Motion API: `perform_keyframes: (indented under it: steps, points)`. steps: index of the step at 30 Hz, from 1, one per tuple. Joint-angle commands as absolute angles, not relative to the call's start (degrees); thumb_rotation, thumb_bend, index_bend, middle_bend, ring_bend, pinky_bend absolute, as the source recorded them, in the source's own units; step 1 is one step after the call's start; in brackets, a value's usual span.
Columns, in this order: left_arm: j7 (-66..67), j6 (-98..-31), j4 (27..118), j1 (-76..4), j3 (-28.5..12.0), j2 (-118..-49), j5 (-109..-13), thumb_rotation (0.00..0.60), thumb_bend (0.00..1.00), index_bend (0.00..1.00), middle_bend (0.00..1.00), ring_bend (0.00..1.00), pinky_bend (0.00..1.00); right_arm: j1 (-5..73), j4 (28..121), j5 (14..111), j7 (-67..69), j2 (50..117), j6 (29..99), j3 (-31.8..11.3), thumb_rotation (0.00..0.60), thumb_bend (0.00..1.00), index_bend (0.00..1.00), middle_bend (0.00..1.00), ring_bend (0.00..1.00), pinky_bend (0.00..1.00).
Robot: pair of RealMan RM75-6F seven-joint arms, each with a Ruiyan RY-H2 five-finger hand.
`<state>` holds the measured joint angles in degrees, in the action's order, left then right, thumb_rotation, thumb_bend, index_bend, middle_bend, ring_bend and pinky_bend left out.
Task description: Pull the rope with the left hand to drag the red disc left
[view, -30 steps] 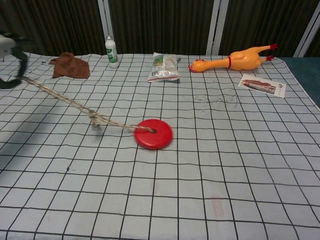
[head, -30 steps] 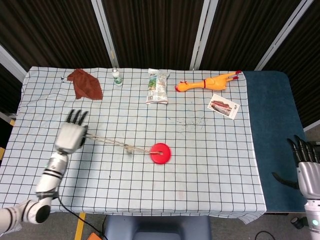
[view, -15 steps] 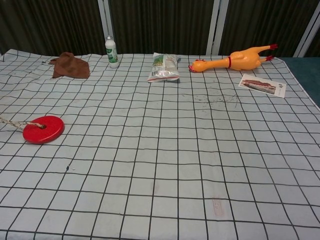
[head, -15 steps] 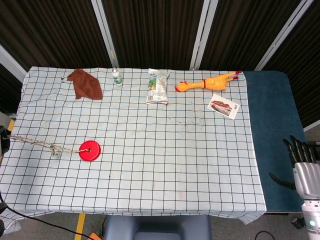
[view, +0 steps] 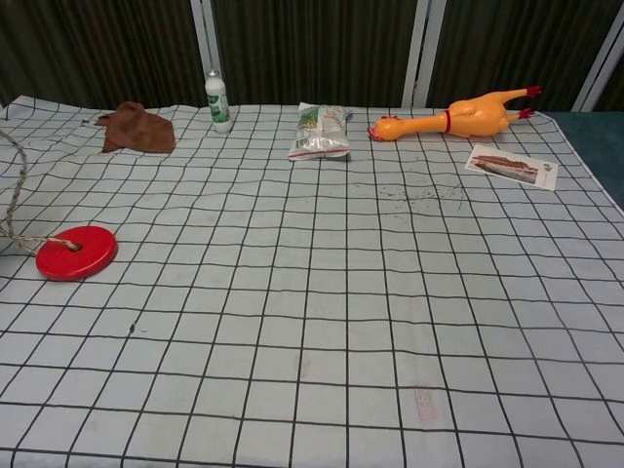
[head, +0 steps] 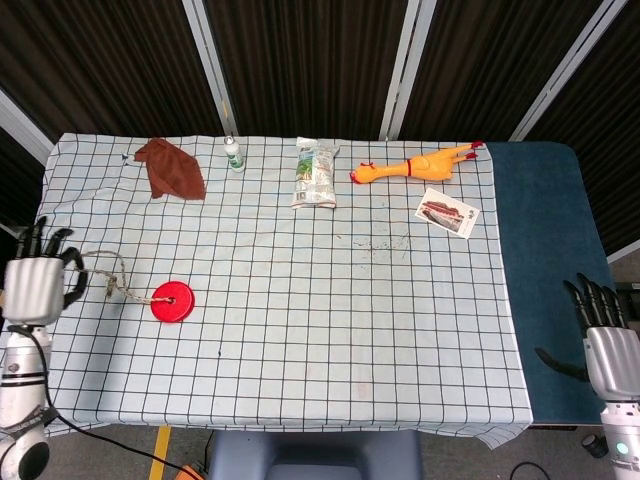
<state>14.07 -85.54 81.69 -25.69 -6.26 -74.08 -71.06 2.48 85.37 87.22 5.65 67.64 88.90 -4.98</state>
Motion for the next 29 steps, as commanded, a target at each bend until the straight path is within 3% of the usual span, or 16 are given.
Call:
perform_keyframes:
  steps: [1,2,4,5,8,15,19,23,29]
  points:
    - [12.55,-82.53,80.6,-26.94,-4.98,-77.8,-74.18,0.6,0.63,0.64,0.2,0.03,0.12,2.43,85.42,87.17,5.61,67.48,89.04,-5.02,0.6,0.25,0.0,0.0,0.0,0.0]
    - [13.06,-80.52,81.02,-27.17,-4.34,-77.28,-73.97,0.6,0.57,0.51,0.17,0.02,0.1,2.42,85.46,87.12,5.6,67.42,89.06,-5.05,0.6,0.25,0.0,0.0,0.0,0.0]
    - [17.78,-73.39,84.32,-27.96,-2.99,-73.89,-69.97,0.6,0.39,0.1,0.04,0.0,0.02,2.41,85.49,86.98,5.62,67.34,89.03,-5.11,0.6,0.25,0.0,0.0,0.0,0.0]
    - [20.24,-71.0,86.28,-28.32,-3.09,-72.41,-67.31,0.6,0.33,0.01,0.01,0.0,0.0,2.42,85.47,86.96,5.66,67.34,89.0,-5.1,0.6,0.25,0.0,0.0,0.0,0.0]
    - [21.83,-66.9,91.73,-28.79,-4.62,-68.65,-61.04,0.6,0.28,0.0,0.0,0.0,0.0,2.45,85.32,86.98,5.78,67.51,88.89,-5.0,0.6,0.25,0.0,0.0,0.0,0.0]
    - [20.57,-70.28,96.91,-25.68,-4.25,-63.56,-62.74,0.6,0.28,0.0,0.0,0.0,0.0,2.42,85.29,87.51,6.09,67.68,89.19,-4.79,0.6,0.25,0.0,0.0,0.0,0.0]
    - [17.64,-76.72,99.39,-20.96,-1.99,-62.75,-68.33,0.6,0.34,0.0,0.0,0.0,0.0,2.11,85.56,88.17,6.36,67.63,89.67,-4.31,0.6,0.25,0.0,0.0,0.0,0.0]
    - [15.44,-85.91,96.26,-14.48,0.98,-65.8,-74.38,0.6,0.36,0.0,0.0,0.0,0.0,1.91,85.18,89.1,6.12,68.26,89.78,-3.48,0.6,0.25,0.0,0.0,0.0,0.0]
    - [10.64,-90.25,93.45,-9.82,2.54,-67.56,-78.25,0.6,0.36,0.0,0.0,0.0,0.0,1.71,84.39,89.37,5.71,69.07,89.79,-3.01,0.6,0.25,0.0,0.0,0.0,0.0]
